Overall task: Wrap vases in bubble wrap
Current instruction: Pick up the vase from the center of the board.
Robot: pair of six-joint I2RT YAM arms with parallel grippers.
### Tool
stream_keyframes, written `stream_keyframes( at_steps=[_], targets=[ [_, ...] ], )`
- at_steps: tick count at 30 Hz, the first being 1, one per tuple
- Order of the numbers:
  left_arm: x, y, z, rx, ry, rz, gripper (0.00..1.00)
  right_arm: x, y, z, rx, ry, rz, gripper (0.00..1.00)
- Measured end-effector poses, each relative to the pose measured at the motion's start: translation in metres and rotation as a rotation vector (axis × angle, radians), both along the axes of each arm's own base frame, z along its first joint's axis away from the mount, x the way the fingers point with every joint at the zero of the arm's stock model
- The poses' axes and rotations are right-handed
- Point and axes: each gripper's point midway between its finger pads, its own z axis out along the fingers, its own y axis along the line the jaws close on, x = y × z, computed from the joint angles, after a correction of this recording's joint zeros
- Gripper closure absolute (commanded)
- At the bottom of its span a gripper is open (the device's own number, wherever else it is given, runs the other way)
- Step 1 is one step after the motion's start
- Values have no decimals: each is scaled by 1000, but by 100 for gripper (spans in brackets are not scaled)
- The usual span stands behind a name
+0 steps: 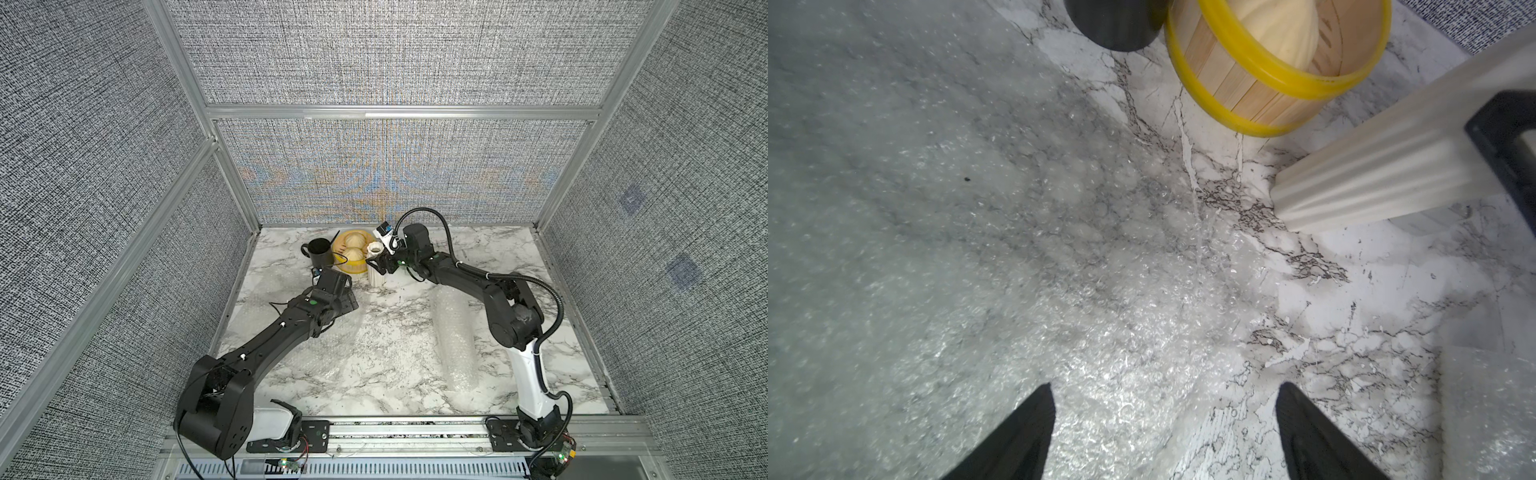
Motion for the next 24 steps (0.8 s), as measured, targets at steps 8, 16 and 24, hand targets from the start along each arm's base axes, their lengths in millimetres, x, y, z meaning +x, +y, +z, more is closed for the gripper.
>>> stream_keyframes(
  at_steps=[8, 16, 24],
  targets=[
    [-1, 3, -3, -2, 10, 7, 15, 0, 4, -1, 6, -5, 26, 48],
    [-5, 3, -8, -10, 29, 0, 16, -4, 2, 6, 5, -1, 29, 69],
    [-2, -12, -20, -34, 94, -63, 12, -24, -11, 44, 51, -5, 11, 73]
  ],
)
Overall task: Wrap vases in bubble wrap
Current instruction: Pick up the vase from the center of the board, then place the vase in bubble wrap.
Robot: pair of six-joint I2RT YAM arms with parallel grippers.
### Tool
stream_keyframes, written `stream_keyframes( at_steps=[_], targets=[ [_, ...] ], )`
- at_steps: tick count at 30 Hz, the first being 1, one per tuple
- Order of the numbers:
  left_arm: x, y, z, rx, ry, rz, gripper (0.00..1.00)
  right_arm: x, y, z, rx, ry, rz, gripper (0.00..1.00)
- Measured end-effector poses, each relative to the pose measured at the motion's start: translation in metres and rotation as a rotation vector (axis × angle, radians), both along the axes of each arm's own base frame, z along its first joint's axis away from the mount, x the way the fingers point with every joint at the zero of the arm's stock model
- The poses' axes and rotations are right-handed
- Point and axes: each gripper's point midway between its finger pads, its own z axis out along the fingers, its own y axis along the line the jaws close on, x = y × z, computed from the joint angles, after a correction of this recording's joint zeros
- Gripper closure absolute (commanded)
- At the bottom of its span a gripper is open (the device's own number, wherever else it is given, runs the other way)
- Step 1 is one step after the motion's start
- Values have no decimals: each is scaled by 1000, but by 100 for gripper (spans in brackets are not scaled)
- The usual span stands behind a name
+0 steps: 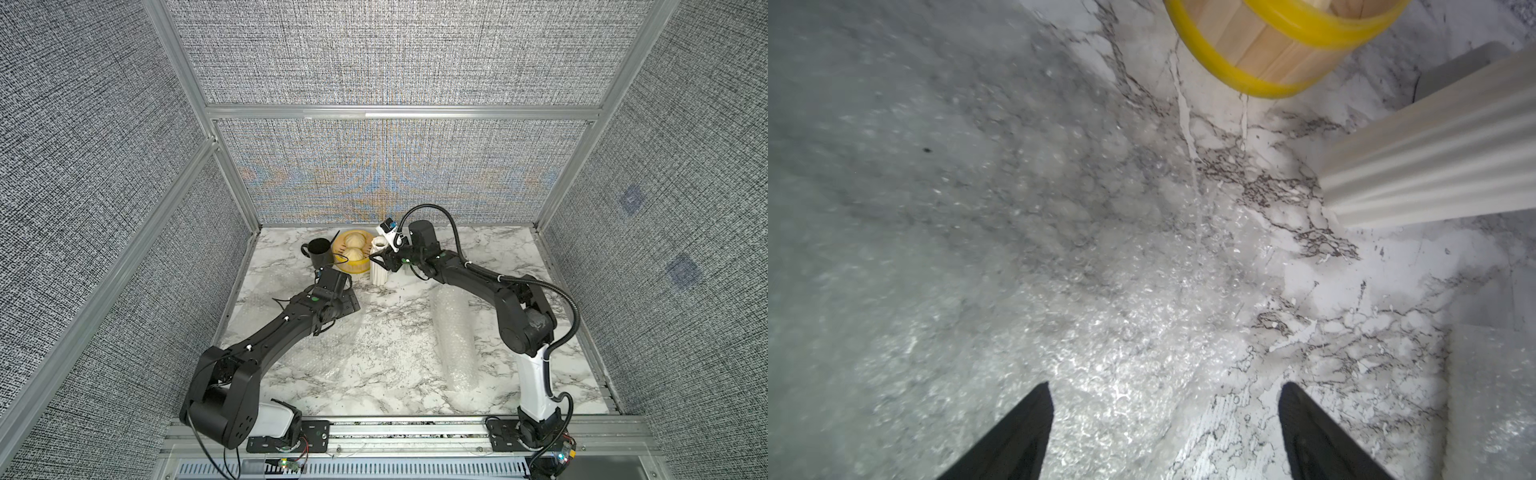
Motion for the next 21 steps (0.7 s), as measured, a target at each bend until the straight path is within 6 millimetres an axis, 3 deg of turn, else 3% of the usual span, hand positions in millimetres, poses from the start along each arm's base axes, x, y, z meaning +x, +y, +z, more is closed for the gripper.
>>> stream_keyframes(
  at_steps=[14, 21],
  targets=[
    [-35, -43, -55, -56, 220, -156, 8, -58, -45, 54, 99, 225, -121, 73],
    [-40, -76, -61, -103, 256, -205, 8, -77, -67, 62, 91, 327, -160, 73]
  ],
)
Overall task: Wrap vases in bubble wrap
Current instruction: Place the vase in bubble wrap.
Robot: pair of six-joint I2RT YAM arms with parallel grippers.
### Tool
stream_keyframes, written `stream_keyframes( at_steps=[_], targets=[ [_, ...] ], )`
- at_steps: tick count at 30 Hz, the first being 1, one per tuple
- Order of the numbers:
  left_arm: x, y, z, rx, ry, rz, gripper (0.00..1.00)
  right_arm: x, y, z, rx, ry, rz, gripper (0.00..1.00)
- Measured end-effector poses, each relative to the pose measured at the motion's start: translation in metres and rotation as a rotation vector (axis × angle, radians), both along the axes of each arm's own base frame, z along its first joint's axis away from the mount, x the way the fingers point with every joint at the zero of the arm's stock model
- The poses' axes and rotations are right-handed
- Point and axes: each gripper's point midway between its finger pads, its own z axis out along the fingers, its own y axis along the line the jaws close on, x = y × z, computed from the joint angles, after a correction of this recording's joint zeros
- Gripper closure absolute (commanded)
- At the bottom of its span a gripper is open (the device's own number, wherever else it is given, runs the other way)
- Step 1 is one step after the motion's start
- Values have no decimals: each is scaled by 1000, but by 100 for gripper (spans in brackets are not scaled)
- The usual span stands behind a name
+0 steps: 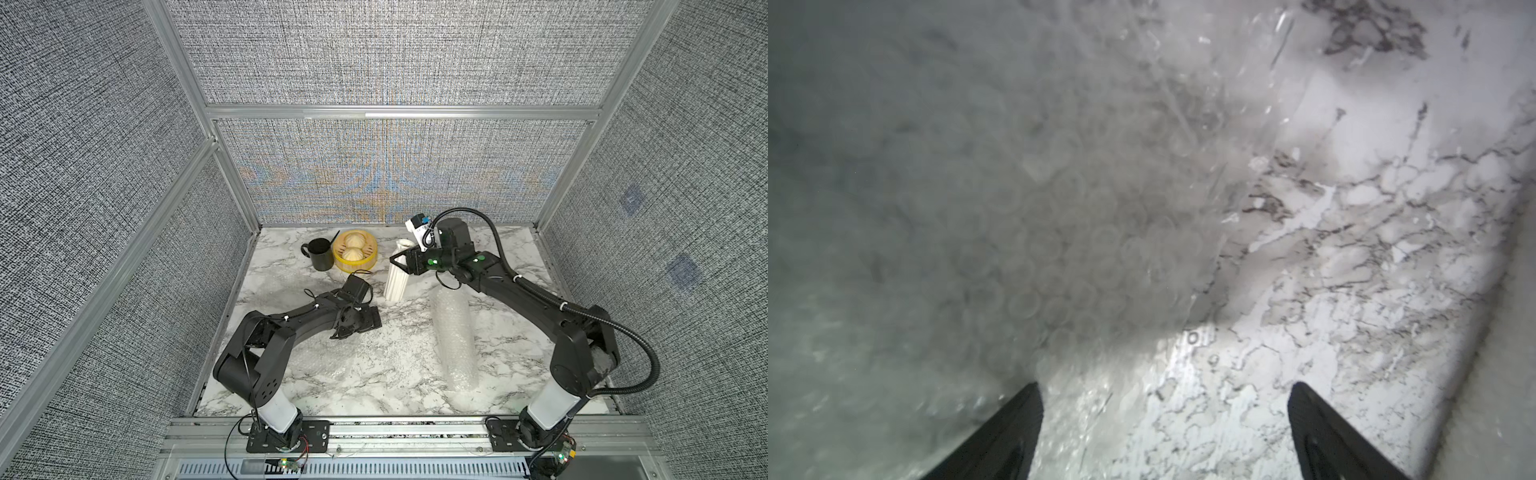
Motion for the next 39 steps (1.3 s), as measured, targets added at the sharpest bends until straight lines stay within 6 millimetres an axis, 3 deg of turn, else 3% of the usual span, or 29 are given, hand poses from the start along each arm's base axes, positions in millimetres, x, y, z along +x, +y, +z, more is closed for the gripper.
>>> stream_keyframes(
  at_steps=[7, 11, 16, 19, 22, 27, 33, 39],
  targets=[
    [2, -50, 7, -120, -4, -17, 8, -11, -33, 16, 21, 83, -61, 73],
    [17, -81, 15, -210, -20, -6, 10, -12, -53, 17, 35, 157, -104, 73],
    [23, -98, 41, -302, -76, 13, 11, -21, -63, 26, 37, 206, -118, 73],
    [19, -87, 59, -309, -118, 25, 11, -24, -64, 29, 46, 237, -119, 73],
    [17, -63, 74, -296, -180, 54, 12, -32, -56, 18, 23, 294, -115, 73],
    [-5, -8, 71, -202, -226, 118, 13, -51, -28, -7, -5, 399, -73, 75],
    [-24, 39, 84, -119, -311, 177, 13, -77, 17, -56, -31, 549, -50, 76],
    [-37, 67, 94, -61, -370, 209, 13, -88, 57, -103, -54, 668, -65, 77]
  ],
)
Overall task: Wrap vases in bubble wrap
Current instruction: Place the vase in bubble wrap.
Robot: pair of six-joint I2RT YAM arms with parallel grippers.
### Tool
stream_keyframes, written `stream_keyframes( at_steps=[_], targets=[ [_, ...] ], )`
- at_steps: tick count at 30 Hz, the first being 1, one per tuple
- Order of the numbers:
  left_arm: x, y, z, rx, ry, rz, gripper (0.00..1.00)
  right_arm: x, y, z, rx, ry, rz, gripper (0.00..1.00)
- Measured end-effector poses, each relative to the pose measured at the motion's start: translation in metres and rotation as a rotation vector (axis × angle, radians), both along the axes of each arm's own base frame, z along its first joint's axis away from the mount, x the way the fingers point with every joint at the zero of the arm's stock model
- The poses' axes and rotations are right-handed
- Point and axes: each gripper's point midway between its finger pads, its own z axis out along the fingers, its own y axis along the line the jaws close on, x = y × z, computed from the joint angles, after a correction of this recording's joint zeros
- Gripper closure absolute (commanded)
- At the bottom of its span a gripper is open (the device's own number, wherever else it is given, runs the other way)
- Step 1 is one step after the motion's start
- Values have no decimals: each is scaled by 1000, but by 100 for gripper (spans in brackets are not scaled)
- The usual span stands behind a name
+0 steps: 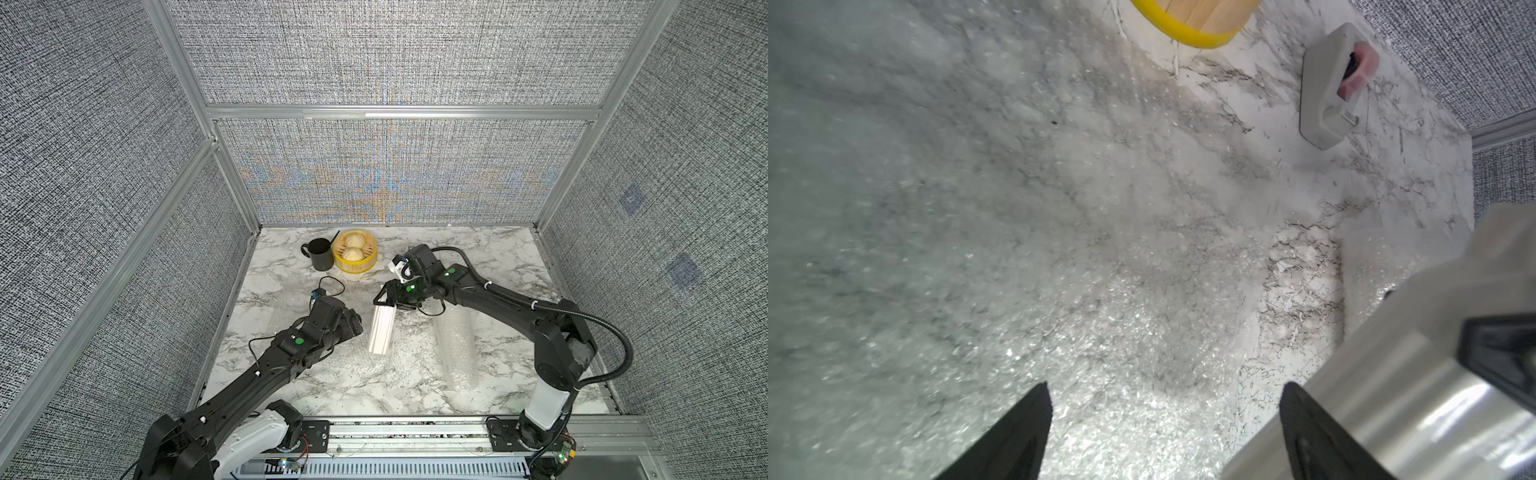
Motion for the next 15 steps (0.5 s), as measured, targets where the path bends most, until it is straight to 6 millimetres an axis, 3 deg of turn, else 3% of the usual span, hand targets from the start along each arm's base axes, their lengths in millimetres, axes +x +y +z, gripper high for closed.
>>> stream_keyframes(
  at_steps=[4, 7, 15],
  targets=[
    [-6, 6, -3, 14, -2, -1, 14, 2, 17, -27, -11, 46, -14, 77],
    [-9, 5, -9, 16, 17, -13, 14, 0, 18, -47, -38, 84, -22, 77],
    [-11, -11, -27, 16, 98, -87, 15, 6, 22, -76, -54, 143, -39, 70]
  ],
)
